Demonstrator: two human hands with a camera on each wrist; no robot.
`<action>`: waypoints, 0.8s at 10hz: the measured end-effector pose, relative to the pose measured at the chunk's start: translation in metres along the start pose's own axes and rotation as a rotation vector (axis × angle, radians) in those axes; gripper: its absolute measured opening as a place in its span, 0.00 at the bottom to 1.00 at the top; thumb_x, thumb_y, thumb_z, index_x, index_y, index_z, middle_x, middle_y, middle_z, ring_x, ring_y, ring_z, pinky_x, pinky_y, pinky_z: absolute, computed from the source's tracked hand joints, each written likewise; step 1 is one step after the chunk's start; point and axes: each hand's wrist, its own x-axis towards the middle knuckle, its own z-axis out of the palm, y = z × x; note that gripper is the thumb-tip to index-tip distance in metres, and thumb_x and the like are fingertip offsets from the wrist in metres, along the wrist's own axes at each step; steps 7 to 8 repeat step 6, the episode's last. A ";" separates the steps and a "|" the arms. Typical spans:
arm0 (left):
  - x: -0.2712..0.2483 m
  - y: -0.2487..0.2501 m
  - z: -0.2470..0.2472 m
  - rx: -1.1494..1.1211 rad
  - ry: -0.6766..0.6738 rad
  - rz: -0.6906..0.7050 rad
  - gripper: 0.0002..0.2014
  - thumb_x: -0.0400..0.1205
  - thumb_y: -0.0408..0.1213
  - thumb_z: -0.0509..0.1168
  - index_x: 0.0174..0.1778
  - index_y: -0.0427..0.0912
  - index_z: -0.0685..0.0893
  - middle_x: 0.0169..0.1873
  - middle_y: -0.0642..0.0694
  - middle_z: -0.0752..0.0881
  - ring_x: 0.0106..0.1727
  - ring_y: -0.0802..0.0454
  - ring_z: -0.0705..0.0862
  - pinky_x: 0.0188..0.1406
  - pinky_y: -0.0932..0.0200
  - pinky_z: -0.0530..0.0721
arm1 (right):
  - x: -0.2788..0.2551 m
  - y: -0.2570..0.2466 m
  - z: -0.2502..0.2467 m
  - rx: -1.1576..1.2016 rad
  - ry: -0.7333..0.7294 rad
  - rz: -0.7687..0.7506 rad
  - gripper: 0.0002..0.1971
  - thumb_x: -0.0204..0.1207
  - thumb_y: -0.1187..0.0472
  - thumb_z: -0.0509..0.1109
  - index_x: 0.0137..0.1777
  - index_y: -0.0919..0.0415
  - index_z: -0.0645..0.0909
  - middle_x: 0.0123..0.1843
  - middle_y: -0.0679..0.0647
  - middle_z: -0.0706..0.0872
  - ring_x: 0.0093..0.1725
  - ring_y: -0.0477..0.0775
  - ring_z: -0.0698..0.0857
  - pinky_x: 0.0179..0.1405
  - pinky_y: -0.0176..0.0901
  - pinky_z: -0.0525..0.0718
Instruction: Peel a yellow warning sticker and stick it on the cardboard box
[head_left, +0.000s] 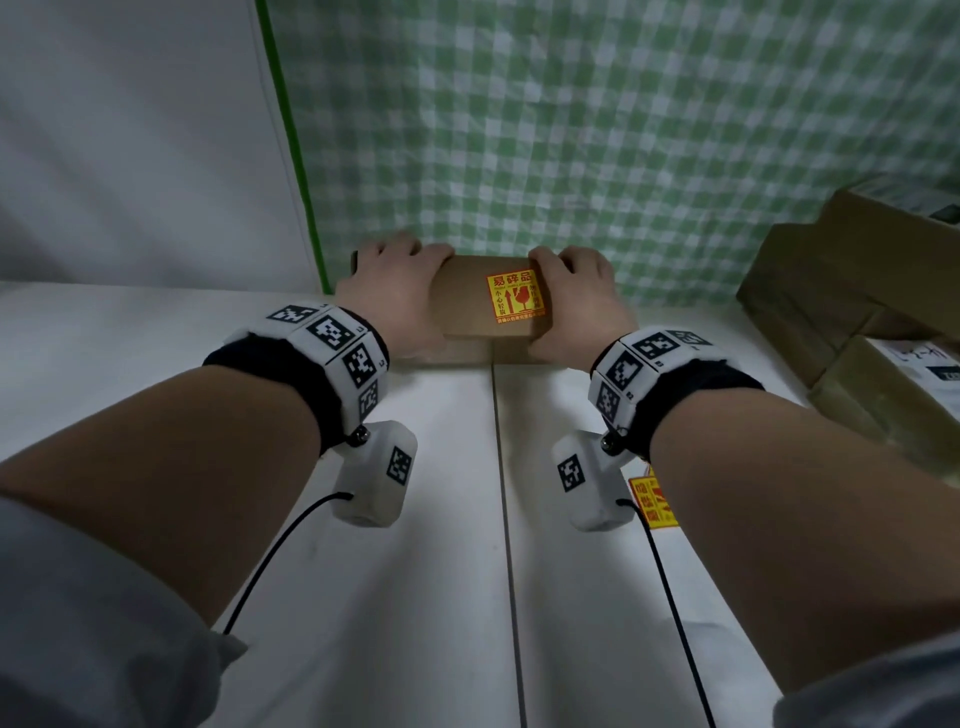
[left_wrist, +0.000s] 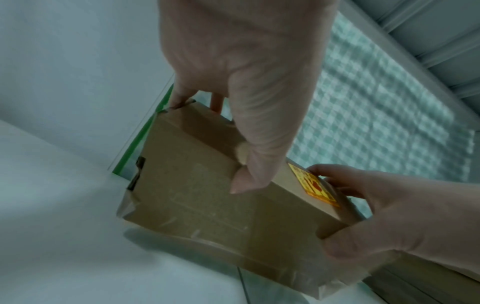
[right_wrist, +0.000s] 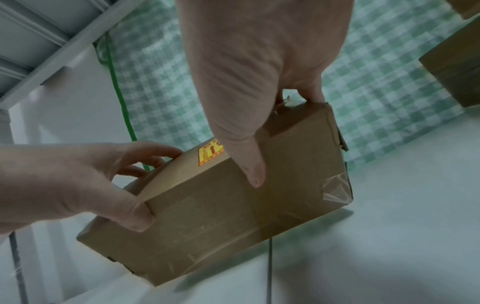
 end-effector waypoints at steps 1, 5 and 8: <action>0.021 -0.004 0.005 -0.003 -0.073 0.011 0.44 0.66 0.45 0.72 0.79 0.54 0.61 0.74 0.41 0.68 0.75 0.35 0.64 0.68 0.36 0.73 | 0.012 0.006 0.007 0.008 -0.031 0.023 0.45 0.63 0.63 0.74 0.80 0.50 0.57 0.78 0.59 0.62 0.81 0.64 0.55 0.68 0.69 0.75; 0.021 -0.010 0.009 -0.027 -0.249 -0.003 0.33 0.81 0.38 0.59 0.82 0.47 0.56 0.83 0.40 0.56 0.82 0.42 0.58 0.79 0.53 0.59 | 0.008 0.013 0.000 0.087 -0.142 0.079 0.31 0.72 0.61 0.64 0.78 0.52 0.68 0.78 0.61 0.69 0.74 0.67 0.70 0.70 0.56 0.75; 0.008 -0.006 -0.014 -0.102 -0.197 -0.009 0.31 0.81 0.39 0.59 0.82 0.46 0.58 0.81 0.42 0.62 0.80 0.44 0.65 0.74 0.56 0.67 | -0.001 0.007 -0.021 0.087 -0.129 0.099 0.25 0.76 0.61 0.62 0.75 0.56 0.72 0.73 0.62 0.75 0.71 0.65 0.73 0.63 0.50 0.75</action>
